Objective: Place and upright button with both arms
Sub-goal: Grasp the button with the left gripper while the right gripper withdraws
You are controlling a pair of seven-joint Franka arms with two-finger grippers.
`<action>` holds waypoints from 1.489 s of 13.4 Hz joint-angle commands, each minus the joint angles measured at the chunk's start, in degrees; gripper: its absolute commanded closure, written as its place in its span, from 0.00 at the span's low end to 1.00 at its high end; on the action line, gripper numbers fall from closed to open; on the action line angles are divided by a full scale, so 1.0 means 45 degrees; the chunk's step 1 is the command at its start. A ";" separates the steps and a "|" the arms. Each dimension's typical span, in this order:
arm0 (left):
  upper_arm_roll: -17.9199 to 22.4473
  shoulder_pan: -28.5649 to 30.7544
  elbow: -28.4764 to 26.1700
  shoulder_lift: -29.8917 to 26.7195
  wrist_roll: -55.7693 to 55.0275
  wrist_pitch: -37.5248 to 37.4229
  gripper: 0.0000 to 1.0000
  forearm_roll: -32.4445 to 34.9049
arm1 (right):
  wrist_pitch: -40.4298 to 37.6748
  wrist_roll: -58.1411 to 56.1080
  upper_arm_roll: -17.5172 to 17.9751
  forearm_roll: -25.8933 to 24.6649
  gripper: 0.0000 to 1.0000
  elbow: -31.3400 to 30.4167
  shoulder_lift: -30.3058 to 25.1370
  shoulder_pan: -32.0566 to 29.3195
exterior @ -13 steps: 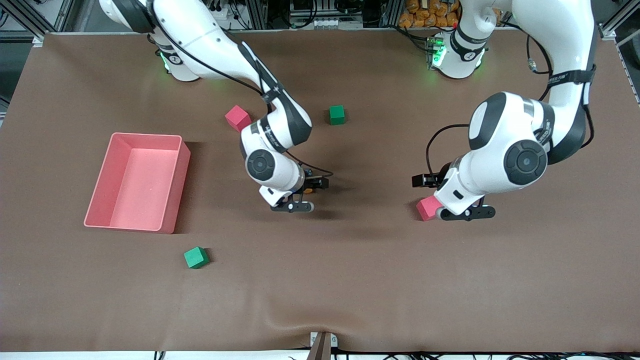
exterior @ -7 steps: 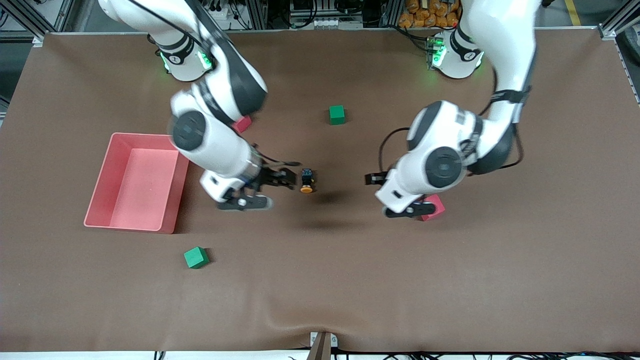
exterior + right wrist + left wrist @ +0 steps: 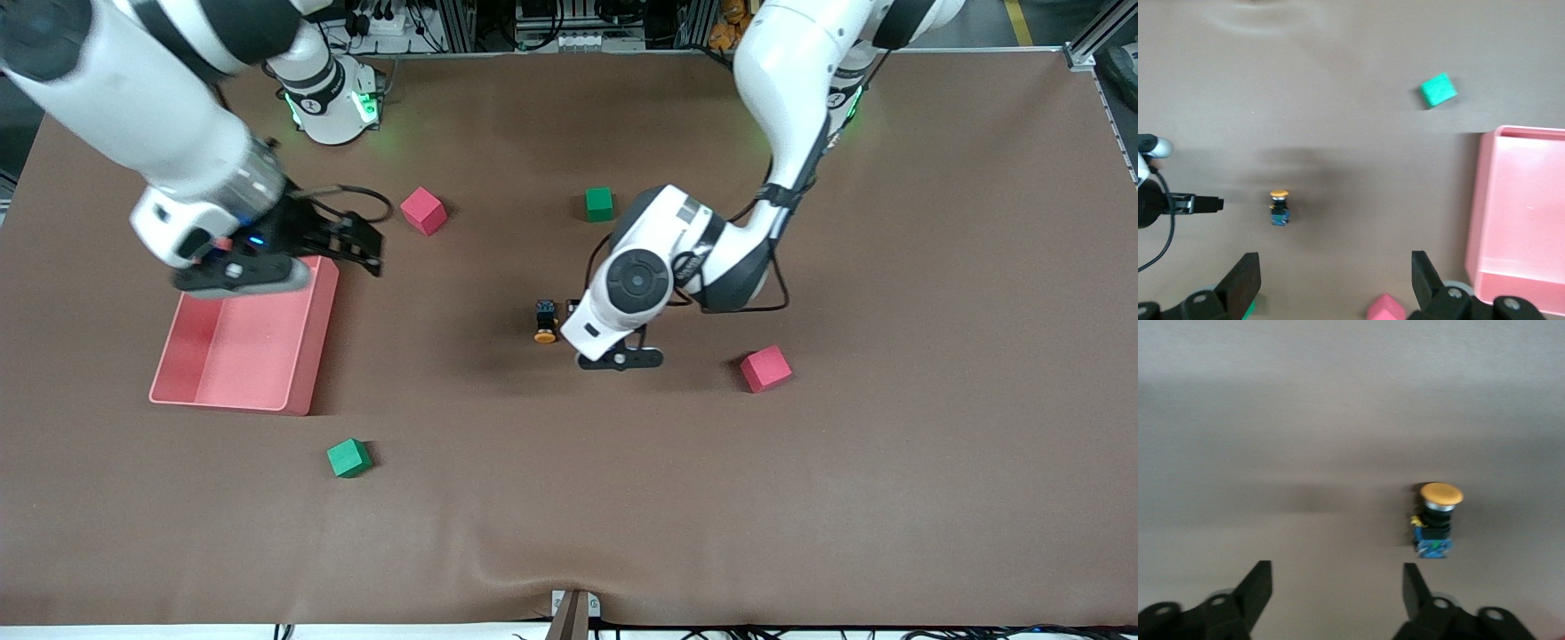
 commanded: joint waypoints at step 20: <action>-0.0382 -0.1299 0.1367 0.2476 -0.0579 0.2035 0.28 -0.0449 | -0.1243 -0.7482 -0.2358 -0.1802 0.00 -0.0222 -0.1073 -0.2900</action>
